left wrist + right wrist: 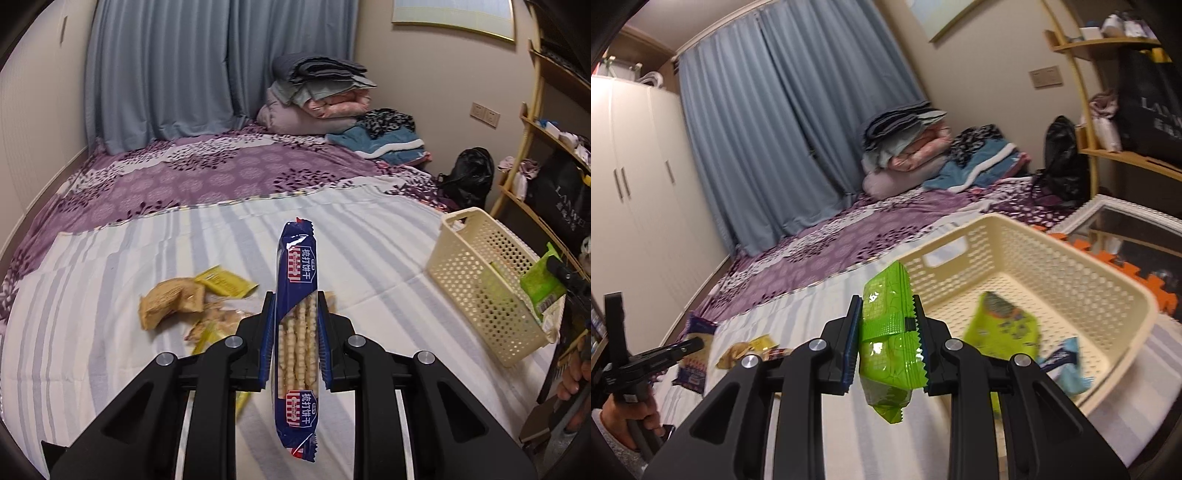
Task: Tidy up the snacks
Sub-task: 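Carry the green box into the basket and open the right tool, then lower the blue biscuit stick pack into the basket and open the left tool, then withdraw both tools from the basket back toward the snack pile, then grasp the yellow round-cake pack with the left tool while the right tool grasps the brown-red bread bag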
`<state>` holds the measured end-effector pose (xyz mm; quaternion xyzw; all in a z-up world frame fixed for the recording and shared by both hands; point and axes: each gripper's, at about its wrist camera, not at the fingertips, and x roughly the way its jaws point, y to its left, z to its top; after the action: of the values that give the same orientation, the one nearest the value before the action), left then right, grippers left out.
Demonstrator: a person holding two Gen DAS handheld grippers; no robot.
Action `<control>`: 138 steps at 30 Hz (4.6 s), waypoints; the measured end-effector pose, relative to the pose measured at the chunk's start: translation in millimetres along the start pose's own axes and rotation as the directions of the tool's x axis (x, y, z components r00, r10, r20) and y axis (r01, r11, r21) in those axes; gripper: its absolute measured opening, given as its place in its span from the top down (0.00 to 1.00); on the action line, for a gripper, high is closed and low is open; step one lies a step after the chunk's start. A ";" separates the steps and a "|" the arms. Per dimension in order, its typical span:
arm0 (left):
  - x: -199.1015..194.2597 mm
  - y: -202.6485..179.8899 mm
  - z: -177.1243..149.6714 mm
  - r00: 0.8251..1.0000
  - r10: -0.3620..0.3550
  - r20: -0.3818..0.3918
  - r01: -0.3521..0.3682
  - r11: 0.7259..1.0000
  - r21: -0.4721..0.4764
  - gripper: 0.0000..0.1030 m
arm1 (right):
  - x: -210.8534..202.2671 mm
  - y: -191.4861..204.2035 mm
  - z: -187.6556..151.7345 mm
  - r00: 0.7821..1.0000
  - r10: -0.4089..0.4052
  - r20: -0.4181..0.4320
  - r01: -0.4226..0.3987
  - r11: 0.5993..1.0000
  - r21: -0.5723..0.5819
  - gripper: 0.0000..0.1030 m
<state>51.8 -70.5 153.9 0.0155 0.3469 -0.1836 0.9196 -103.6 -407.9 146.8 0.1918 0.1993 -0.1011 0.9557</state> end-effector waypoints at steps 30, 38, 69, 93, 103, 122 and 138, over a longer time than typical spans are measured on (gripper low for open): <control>57.4 -229.9 69.9 0.957 -0.282 -0.065 0.290 0.924 0.251 0.80 | -20.2 -108.2 -9.4 0.984 -0.170 0.053 0.164 0.981 0.104 0.33; 85.0 -275.0 77.6 0.936 -0.337 -0.102 0.352 0.898 0.265 0.80 | -23.8 -112.7 -10.8 0.983 -0.175 0.052 0.168 0.979 0.113 0.33; 54.8 -217.2 59.5 0.979 -0.203 -0.026 0.204 0.953 0.223 0.03 | -40.2 -62.2 -3.0 0.990 -0.111 0.089 0.107 0.993 0.049 0.23; 29.5 -69.6 -0.4 0.998 -0.002 -0.066 0.006 0.999 0.051 0.03 | -18.7 32.5 -18.7 0.998 0.038 -0.049 -0.043 0.995 -0.090 0.06; 24.9 3.4 -37.0 0.990 0.070 -0.122 -0.075 0.997 -0.037 0.03 | -4.6 71.0 -32.9 0.989 0.084 -0.118 -0.099 0.986 -0.134 0.06; 50.2 94.4 -91.0 0.961 0.130 -0.242 -0.157 0.983 -0.096 0.03 | 24.9 113.3 -67.6 0.961 0.117 -0.251 -0.165 0.969 -0.181 0.06; 84.5 94.9 -100.5 0.958 0.053 -0.281 -0.057 0.998 -0.006 0.03 | 49.6 128.6 -84.8 0.940 0.110 -0.324 -0.181 0.963 -0.199 0.06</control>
<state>79.8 6.0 13.9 0.0446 0.4743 -0.1515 0.8661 -53.3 -262.7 96.1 0.1096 0.3420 0.0249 0.9330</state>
